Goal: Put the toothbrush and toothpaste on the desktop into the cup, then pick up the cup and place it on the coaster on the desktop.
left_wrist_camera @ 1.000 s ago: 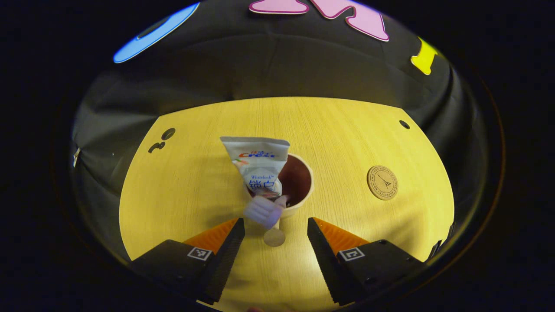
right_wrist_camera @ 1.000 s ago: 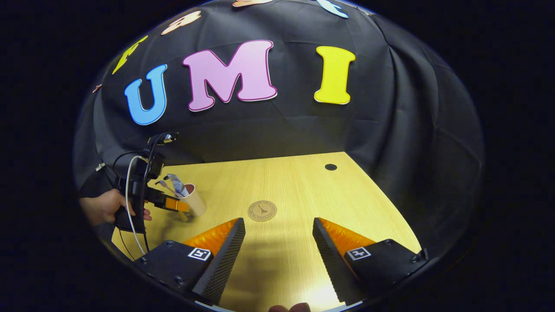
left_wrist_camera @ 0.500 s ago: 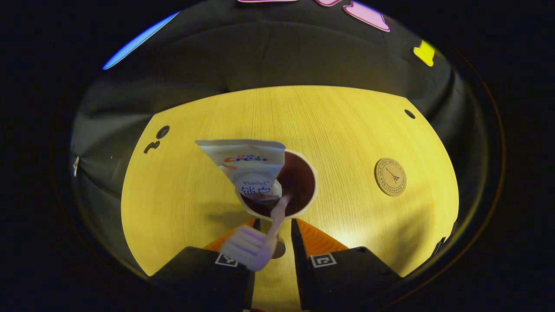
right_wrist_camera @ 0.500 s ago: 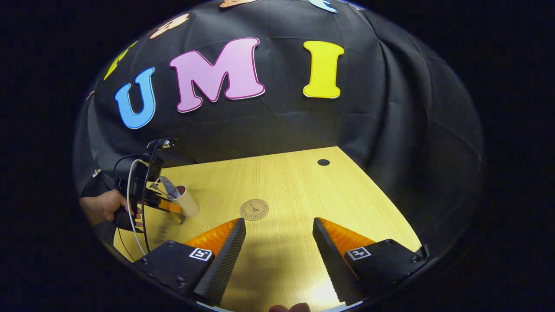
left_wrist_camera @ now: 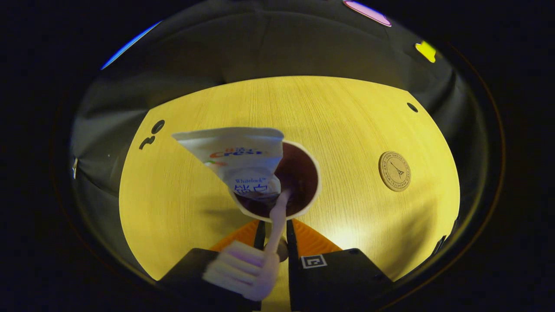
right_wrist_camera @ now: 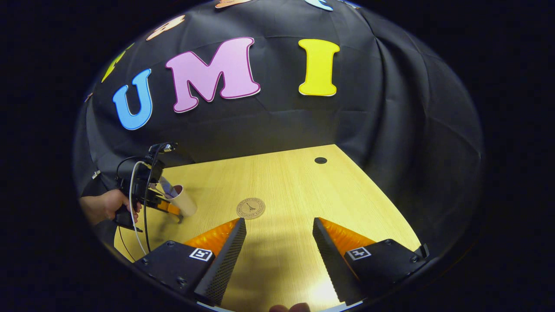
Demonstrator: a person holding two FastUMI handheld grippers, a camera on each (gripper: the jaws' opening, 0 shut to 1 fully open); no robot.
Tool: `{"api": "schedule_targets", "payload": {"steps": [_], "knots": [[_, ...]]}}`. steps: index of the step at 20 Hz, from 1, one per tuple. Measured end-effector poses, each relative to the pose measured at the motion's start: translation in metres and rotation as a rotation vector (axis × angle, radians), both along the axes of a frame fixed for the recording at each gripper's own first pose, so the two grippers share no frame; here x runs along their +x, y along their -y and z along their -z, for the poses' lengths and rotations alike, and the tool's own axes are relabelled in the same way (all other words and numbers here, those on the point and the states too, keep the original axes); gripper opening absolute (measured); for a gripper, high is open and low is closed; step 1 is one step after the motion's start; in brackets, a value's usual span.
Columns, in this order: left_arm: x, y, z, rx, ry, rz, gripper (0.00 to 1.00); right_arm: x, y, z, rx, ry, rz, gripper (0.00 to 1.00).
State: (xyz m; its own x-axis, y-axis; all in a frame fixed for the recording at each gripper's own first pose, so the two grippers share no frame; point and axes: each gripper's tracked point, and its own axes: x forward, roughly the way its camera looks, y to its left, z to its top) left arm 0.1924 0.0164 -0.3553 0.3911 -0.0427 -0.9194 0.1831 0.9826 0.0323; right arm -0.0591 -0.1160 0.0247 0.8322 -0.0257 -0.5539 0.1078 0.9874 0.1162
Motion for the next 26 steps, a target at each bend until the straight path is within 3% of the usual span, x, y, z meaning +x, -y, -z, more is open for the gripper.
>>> {"api": "schedule_targets", "payload": {"steps": [7, 17, 26], "knots": [[-0.001, 0.006, -0.003, -0.017, 0.003, -0.017, 0.12, -0.001, 0.001, 0.0, 0.002, -0.002, -0.004, 0.95], [0.001, 0.021, -0.027, -0.051, 0.076, -0.035, 0.07, -0.002, 0.001, 0.0, 0.008, 0.0, -0.007, 0.98], [0.004, 0.105, -0.043, -0.111, 0.1, 0.033, 0.07, -0.017, 0.041, -0.008, -0.004, 0.025, 0.039, 0.98]]}}
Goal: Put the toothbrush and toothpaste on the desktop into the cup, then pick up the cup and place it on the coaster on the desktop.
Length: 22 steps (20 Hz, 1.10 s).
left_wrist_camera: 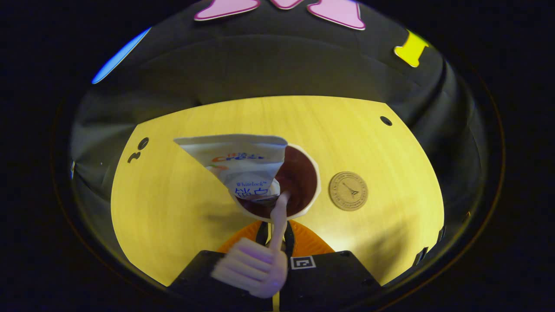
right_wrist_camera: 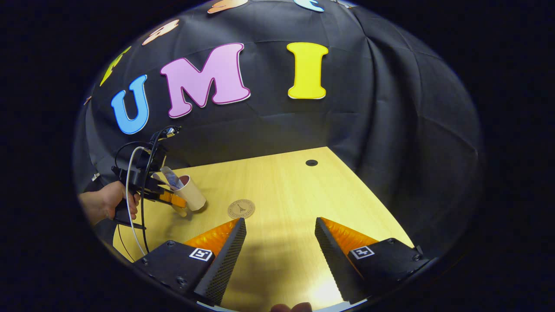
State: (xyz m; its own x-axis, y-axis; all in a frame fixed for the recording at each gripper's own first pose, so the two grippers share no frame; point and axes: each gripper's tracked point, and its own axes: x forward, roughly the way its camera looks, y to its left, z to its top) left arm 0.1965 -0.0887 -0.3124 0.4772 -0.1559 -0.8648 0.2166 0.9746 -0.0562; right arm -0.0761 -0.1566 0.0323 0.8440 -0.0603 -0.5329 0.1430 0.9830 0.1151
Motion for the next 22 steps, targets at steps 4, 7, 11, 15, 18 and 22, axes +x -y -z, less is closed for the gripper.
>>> {"api": "schedule_targets", "payload": {"steps": [4, 7, 11, 15, 18, 22], "knots": [[0.004, 0.05, -0.001, -0.011, 0.009, 0.057, 0.07, -0.012, 0.031, 0.002, -0.005, -0.005, 0.048, 0.98], [0.007, 0.085, 0.001, -0.015, 0.01, 0.095, 0.07, -0.021, 0.056, 0.004, -0.009, -0.015, 0.085, 0.98], [0.009, 0.12, 0.01, -0.016, 0.001, 0.129, 0.07, -0.028, 0.08, 0.008, -0.016, -0.028, 0.12, 0.98], [0.009, 0.137, 0.025, -0.01, -0.016, 0.131, 0.07, -0.032, 0.095, 0.011, -0.027, -0.041, 0.131, 0.98], [0.01, 0.138, 0.031, 0.014, -0.02, 0.129, 0.07, -0.03, 0.099, 0.012, -0.029, -0.045, 0.13, 0.98], [0.009, 0.137, 0.038, 0.037, -0.036, 0.127, 0.07, -0.03, 0.099, 0.015, -0.018, -0.049, 0.132, 0.98]]}}
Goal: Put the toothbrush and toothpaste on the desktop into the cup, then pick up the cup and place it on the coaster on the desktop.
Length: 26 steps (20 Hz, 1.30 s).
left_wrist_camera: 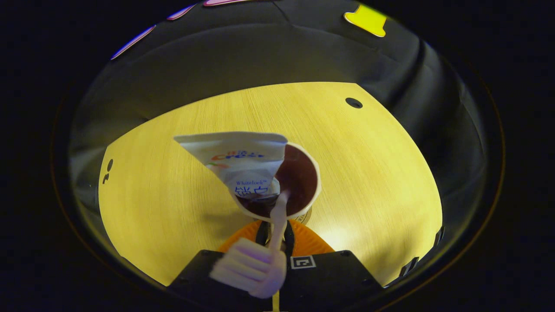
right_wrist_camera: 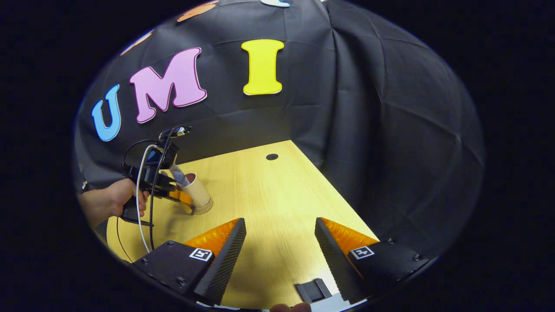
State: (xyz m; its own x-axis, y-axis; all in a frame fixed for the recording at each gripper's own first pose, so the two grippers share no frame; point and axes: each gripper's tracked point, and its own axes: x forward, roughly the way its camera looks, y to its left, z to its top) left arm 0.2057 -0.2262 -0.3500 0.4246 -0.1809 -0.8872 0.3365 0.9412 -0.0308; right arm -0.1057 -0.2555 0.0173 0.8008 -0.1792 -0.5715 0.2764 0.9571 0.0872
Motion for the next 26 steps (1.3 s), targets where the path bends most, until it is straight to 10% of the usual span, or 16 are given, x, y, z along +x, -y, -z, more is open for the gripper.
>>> {"api": "schedule_targets", "payload": {"steps": [15, 23, 26], "knots": [[-0.001, -0.005, -0.011, 0.057, 0.034, 0.019, 0.26, 0.0, -0.006, -0.001, 0.01, 0.008, 0.0, 0.98], [-0.01, -0.007, -0.038, 0.032, 0.098, 0.02, 1.0, 0.002, -0.021, -0.008, 0.015, 0.029, -0.022, 0.98], [-0.02, -0.014, -0.056, -0.003, 0.135, 0.001, 0.99, 0.007, -0.034, -0.015, 0.012, 0.05, -0.049, 0.98]]}}
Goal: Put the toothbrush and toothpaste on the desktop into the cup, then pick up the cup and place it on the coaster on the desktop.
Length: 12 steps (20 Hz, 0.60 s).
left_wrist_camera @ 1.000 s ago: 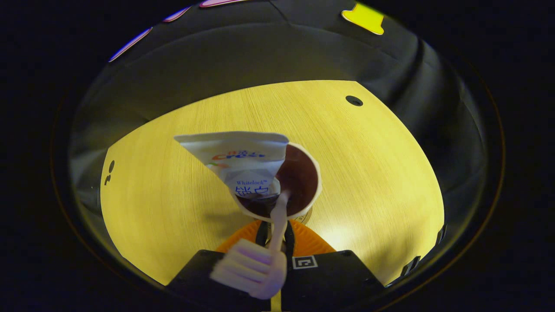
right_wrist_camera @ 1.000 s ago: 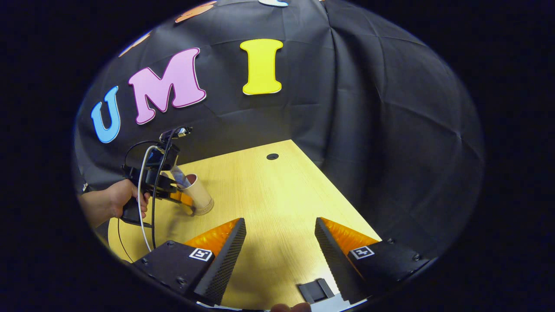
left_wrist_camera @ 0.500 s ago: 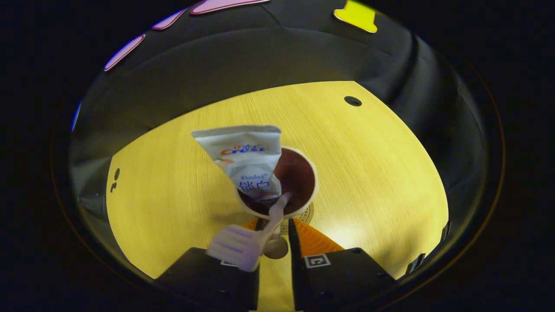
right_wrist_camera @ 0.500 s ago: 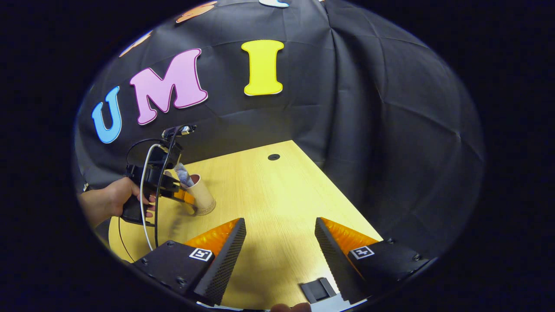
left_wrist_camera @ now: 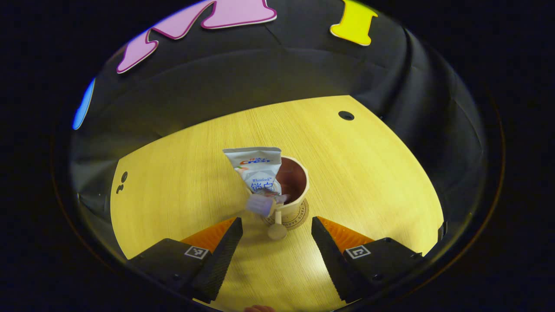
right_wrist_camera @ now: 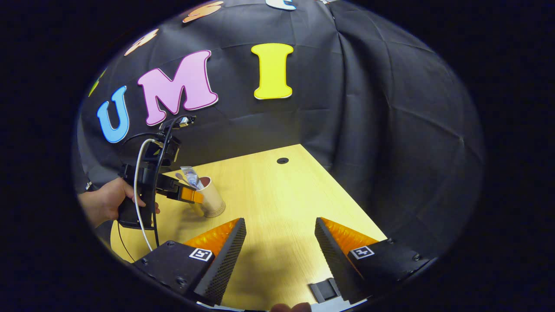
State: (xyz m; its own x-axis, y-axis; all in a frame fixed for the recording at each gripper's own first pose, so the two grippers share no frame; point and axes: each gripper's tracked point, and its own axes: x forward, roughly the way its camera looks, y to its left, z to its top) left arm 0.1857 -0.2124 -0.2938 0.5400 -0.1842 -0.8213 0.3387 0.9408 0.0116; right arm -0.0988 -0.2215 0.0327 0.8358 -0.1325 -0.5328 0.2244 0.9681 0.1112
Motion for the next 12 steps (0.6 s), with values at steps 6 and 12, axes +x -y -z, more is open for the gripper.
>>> {"api": "schedule_targets", "payload": {"steps": [6, 12], "knots": [[-0.035, -0.044, -0.064, -0.095, 0.108, -0.078, 0.99, 0.02, -0.05, -0.032, -0.017, 0.078, -0.096, 0.98], [-0.063, -0.127, -0.159, -0.165, 0.343, -0.21, 0.99, 0.06, -0.125, -0.093, -0.051, 0.218, -0.213, 0.98]]}}
